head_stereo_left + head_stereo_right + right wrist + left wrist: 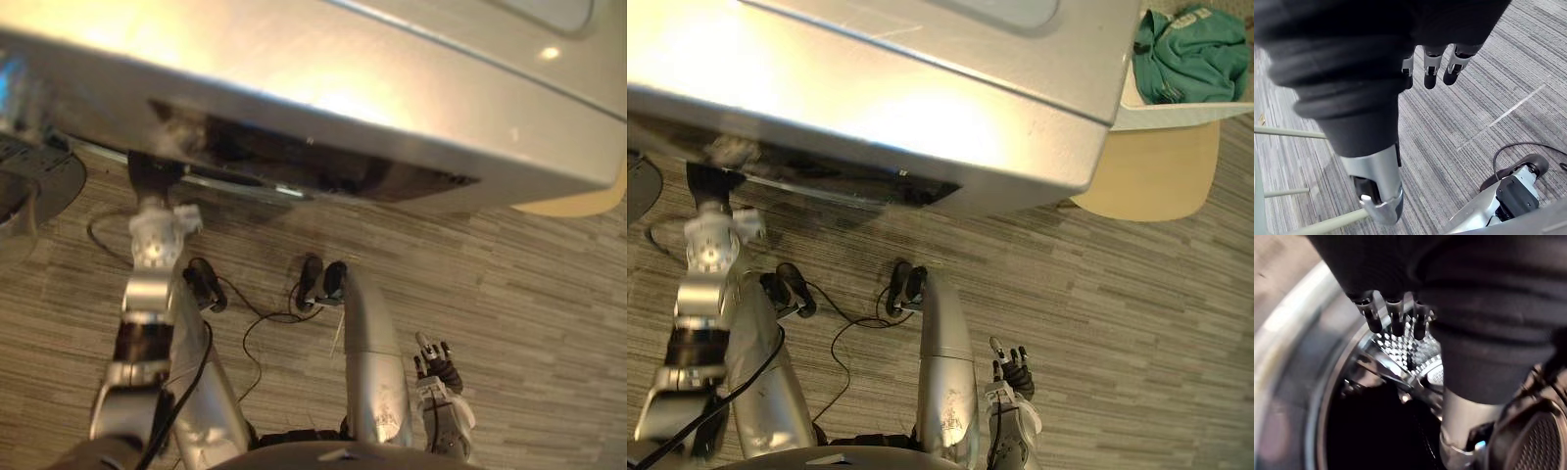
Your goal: Pick up the laundry basket with both hands and put the clothes into the washing machine.
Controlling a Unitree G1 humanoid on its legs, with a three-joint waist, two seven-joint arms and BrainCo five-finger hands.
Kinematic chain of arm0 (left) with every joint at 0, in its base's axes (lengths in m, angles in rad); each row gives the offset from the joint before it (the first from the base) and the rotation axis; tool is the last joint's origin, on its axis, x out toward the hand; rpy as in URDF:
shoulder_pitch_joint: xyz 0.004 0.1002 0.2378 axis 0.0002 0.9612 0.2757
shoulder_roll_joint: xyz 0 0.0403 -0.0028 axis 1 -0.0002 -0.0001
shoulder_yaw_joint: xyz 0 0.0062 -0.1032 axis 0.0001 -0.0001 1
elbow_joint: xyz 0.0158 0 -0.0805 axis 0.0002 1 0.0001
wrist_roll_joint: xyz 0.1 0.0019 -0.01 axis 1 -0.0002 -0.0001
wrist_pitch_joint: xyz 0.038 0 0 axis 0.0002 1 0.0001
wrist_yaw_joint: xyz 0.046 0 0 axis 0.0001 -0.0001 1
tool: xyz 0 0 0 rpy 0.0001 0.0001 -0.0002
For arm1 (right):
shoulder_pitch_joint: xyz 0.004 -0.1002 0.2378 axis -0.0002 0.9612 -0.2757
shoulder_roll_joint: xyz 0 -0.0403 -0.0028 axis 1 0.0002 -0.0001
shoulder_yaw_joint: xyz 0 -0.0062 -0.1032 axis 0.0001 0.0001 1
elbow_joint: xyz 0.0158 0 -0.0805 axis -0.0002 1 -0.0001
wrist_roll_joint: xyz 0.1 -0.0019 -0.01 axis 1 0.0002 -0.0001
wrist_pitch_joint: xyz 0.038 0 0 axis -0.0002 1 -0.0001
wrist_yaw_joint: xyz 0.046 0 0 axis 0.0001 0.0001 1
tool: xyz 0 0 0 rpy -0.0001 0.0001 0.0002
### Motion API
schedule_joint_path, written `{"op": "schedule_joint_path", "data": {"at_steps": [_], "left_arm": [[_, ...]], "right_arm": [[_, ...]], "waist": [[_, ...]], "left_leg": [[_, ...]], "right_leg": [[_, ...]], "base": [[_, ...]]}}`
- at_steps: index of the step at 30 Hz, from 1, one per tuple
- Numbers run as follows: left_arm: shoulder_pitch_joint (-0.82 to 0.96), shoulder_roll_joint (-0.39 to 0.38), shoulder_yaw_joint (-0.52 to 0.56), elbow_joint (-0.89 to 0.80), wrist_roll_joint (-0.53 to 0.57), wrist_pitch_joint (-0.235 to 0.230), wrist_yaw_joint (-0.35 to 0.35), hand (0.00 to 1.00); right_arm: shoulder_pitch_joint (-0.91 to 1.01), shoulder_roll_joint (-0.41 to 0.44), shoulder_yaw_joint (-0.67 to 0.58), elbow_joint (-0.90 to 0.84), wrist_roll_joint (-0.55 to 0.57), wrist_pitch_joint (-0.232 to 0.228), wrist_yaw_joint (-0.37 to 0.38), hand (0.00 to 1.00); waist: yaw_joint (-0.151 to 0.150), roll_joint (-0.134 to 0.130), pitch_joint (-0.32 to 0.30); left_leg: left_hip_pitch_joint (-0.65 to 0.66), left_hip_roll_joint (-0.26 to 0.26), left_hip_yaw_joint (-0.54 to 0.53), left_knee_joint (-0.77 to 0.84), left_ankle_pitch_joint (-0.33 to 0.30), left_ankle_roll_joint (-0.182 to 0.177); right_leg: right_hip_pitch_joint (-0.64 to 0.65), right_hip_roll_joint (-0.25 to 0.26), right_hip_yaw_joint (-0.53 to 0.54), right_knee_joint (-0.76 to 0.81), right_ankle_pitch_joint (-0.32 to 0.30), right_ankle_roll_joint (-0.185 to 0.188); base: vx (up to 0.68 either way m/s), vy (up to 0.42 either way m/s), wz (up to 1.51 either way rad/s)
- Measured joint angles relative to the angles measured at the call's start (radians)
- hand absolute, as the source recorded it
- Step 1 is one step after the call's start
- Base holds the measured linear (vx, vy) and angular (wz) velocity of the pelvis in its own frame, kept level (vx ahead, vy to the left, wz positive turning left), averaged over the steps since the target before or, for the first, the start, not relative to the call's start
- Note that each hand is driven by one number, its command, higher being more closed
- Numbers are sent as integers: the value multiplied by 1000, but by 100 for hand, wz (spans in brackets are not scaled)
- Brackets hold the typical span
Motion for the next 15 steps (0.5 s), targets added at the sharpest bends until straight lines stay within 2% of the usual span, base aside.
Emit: {"op": "schedule_joint_path", "data": {"at_steps": [4,8,10,11,12,15], "left_arm": [[149,-56,21,-42,-32,-36,0,0],[261,-155,54,-26,-125,-74,15,0],[284,-184,68,27,-188,-100,19,0],[298,-196,69,77,-265,-119,13,0],[308,-200,69,132,-324,-128,8,0],[321,-214,66,292,-397,-132,-26,0]], "right_arm": [[0,-3,0,33,-3,0,-2,0],[-1,-2,-1,79,-3,-5,-6,0],[-1,-3,-1,109,-3,-5,-7,0],[-1,-3,-1,126,-3,-5,-10,0],[-5,-3,-1,149,-3,-5,-12,0],[-10,-3,-2,200,-3,-5,-40,0]], "waist": [[15,0,-3],[33,0,-8],[44,0,-10],[45,0,-16],[45,0,-20],[45,0,-25]], "left_leg": [[9,-16,-20,-12,16,-2],[105,-35,-7,-65,35,-1],[165,-39,9,-98,43,-3],[201,-46,12,-124,48,-7],[245,-54,24,-154,57,-11],[378,-70,51,-260,90,-15]], "right_leg": [[33,-9,-22,-8,0,0],[124,-22,-27,-50,3,0],[176,-22,-28,-77,8,1],[209,-22,-28,-98,10,3],[248,-23,-30,-122,14,5],[372,-22,-42,-213,38,10]], "base": [[-78,-70,20],[-19,-65,18],[17,-54,8],[36,-43,10],[40,-37,11],[66,-21,13]]}}
